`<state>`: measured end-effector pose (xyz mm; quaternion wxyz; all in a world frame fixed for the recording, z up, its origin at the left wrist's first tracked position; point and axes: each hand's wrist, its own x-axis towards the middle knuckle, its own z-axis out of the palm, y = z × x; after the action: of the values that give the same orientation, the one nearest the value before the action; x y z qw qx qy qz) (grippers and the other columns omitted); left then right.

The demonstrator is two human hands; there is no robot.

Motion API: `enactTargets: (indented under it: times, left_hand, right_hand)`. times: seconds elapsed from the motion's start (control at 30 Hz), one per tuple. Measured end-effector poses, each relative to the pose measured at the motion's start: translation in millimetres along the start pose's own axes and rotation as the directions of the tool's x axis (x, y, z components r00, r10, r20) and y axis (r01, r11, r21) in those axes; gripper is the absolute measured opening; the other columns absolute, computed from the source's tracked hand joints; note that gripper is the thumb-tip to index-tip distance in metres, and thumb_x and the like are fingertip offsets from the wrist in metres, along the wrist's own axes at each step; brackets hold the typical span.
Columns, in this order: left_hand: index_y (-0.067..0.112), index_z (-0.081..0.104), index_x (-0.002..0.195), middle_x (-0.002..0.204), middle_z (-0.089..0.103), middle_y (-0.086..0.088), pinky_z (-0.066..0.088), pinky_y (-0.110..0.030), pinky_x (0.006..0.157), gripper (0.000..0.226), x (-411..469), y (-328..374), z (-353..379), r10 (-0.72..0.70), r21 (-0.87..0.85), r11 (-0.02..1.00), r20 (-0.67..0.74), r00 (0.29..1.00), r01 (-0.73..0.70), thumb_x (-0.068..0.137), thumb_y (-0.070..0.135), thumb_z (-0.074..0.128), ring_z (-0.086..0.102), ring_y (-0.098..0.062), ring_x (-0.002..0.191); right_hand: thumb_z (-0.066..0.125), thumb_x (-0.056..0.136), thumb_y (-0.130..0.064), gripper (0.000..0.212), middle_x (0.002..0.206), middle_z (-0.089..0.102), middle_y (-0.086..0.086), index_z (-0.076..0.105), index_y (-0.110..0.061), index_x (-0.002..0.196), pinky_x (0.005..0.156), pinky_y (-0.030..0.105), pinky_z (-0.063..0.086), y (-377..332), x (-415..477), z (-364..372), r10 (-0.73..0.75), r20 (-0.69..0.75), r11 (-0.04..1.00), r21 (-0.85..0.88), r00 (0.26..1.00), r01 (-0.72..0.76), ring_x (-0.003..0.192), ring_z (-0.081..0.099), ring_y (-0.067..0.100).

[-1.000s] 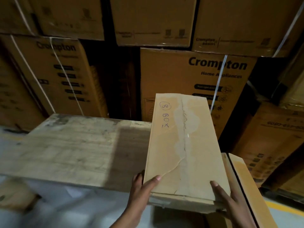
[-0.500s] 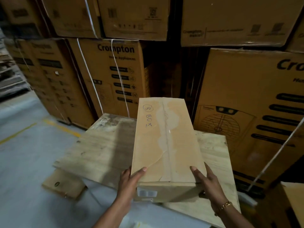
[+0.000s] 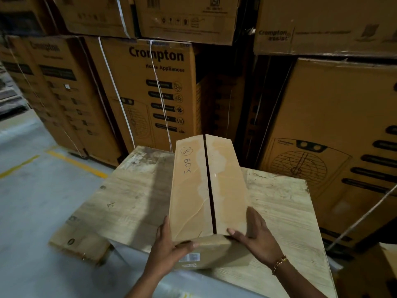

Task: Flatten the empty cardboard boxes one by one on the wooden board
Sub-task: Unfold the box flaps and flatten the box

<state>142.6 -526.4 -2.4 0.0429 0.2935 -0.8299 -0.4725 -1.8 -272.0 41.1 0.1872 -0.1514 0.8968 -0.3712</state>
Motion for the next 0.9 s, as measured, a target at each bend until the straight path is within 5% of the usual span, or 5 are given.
enactTargets:
  times: [0.23, 0.4, 0.57, 0.7, 0.9]
  left_hand:
    - [0.03, 0.053, 0.137, 0.127, 0.063, 0.007, 0.05, -0.036, 0.092, 0.098, -7.2, 13.0, -11.6, -0.069, 0.034, 0.997, -0.142, 0.987, 0.074, 0.063, 0.094, 0.04, 0.062, -0.015, 0.11]
    - [0.014, 0.063, 0.108, 0.094, 0.071, -0.007, 0.044, -0.035, 0.077, 0.062, -22.8, 13.8, -34.4, -0.239, -0.277, 0.955, -0.518, 0.821, 0.103, 0.073, 0.064, 0.071, 0.066, -0.03, 0.093]
    - [0.005, 0.041, 0.141, 0.135, 0.05, -0.025, 0.042, -0.057, 0.099, 0.105, -17.8, -12.3, -59.8, -0.101, 0.032, 0.981, -0.76, 0.642, 0.192, 0.059, 0.054, 0.084, 0.05, -0.044, 0.122]
    - [0.009, 0.068, 0.122, 0.132, 0.061, -0.017, 0.036, -0.065, 0.098, 0.071, -2.6, -13.4, -54.1, 0.253, 0.598, 0.784, -0.552, 0.795, 0.166, 0.072, 0.049, 0.038, 0.052, -0.044, 0.124]
    - [0.026, 0.036, 0.152, 0.162, 0.027, 0.0, 0.026, -0.041, 0.117, 0.105, 25.3, 10.4, -32.7, -0.165, 0.3, 0.931, -0.17, 0.972, 0.21, 0.068, 0.088, 0.025, 0.027, -0.025, 0.147]
  right_hand:
    - [0.029, 0.062, -0.099, 0.114, 0.163, 0.012, -0.015, -0.002, -0.04, 0.155, 0.091, 0.036, 0.054, -1.7, 1.7, -10.2, -0.165, -0.076, 0.903, -0.413, 0.983, 0.12, 0.138, 0.039, 0.015]
    - [0.054, 0.087, -0.061, 0.076, 0.14, 0.049, -0.018, 0.01, -0.053, 0.148, 0.059, 0.033, 0.057, 15.8, -16.0, -45.6, -0.237, -0.456, 0.968, -0.18, 0.858, 0.172, 0.075, 0.064, 0.001]
    - [0.078, 0.076, -0.041, 0.088, 0.154, 0.033, 0.005, 0.032, -0.025, 0.149, 0.093, 0.054, 0.05, 58.2, -5.0, -93.3, -0.224, -0.513, 0.909, -0.417, 0.829, -0.013, 0.131, 0.043, 0.032]
    - [0.055, 0.088, -0.05, 0.058, 0.159, 0.032, -0.006, 0.046, -0.032, 0.143, 0.115, 0.052, 0.023, 60.1, 10.7, -95.6, -0.173, -0.26, 0.696, -0.715, 0.95, -0.069, 0.149, 0.02, 0.024]
    - [0.023, 0.086, -0.077, 0.083, 0.162, 0.022, -0.008, 0.032, -0.027, 0.152, 0.116, 0.042, 0.029, 35.8, 44.0, -71.0, 0.019, -0.01, 0.91, -0.414, 1.0, -0.022, 0.148, 0.02, 0.021]
